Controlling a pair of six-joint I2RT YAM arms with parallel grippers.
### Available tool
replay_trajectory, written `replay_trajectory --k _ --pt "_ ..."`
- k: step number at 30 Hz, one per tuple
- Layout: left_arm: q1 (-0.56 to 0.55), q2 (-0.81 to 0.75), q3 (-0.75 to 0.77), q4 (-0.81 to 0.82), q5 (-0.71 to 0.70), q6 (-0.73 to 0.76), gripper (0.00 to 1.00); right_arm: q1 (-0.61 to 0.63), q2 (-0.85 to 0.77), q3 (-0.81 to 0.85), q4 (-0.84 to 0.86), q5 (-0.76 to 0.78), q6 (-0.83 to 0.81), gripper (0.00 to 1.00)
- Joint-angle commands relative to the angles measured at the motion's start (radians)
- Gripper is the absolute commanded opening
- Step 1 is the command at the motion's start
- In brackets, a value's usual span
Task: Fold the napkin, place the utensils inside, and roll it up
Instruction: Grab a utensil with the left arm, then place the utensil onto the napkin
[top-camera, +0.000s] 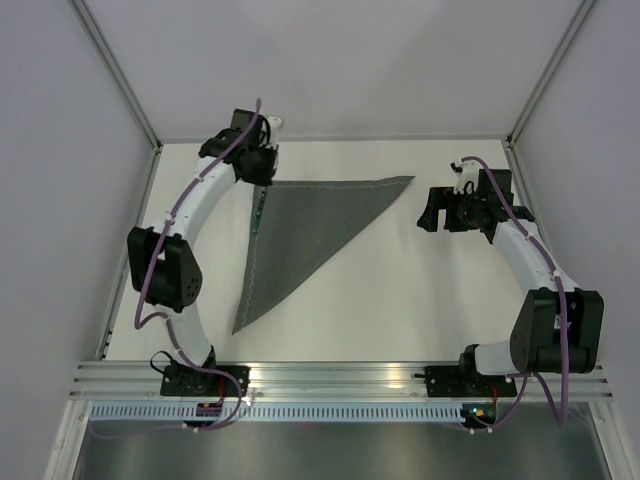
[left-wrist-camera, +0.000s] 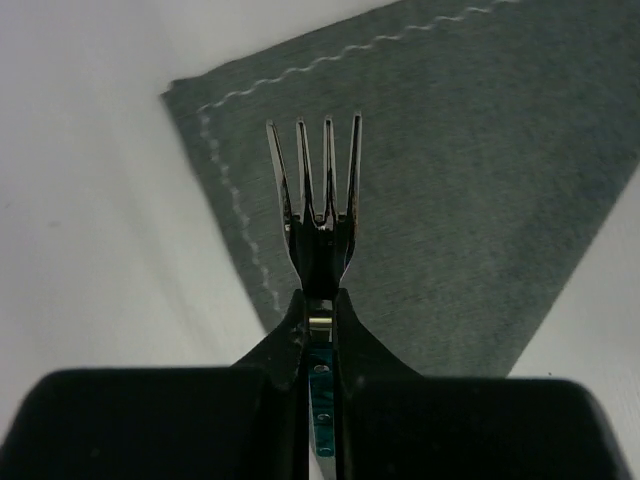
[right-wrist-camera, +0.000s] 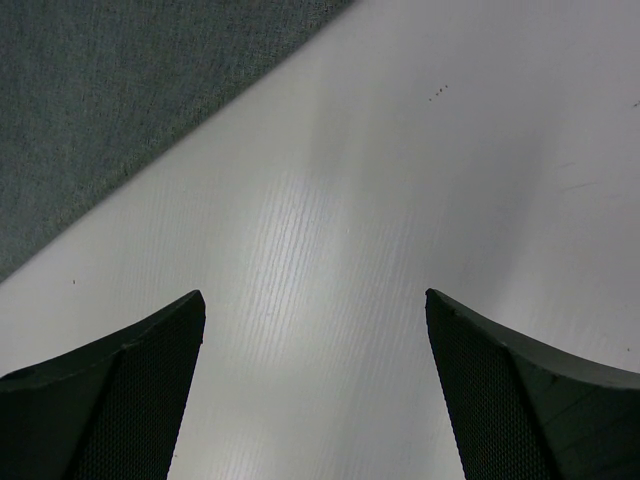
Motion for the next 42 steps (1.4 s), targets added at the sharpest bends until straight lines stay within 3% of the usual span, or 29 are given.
replay_trajectory --k 1,5,14,42 --pt "-0.097 0.099 0.110 -0.119 0.098 0.154 0.02 -0.005 -0.003 0.027 0.018 0.019 -0.001 0.95" --pt "-0.224 0.208 0.162 -0.165 0.118 0.159 0.02 -0.005 -0.006 0.027 0.018 0.024 -0.003 0.95" --pt "-0.360 0.349 0.188 -0.167 0.150 0.177 0.02 -0.005 -0.015 0.024 0.020 0.031 -0.001 0.95" --pt "-0.383 0.518 0.334 -0.245 0.236 0.219 0.02 -0.008 -0.021 0.022 0.023 0.042 -0.026 0.95"
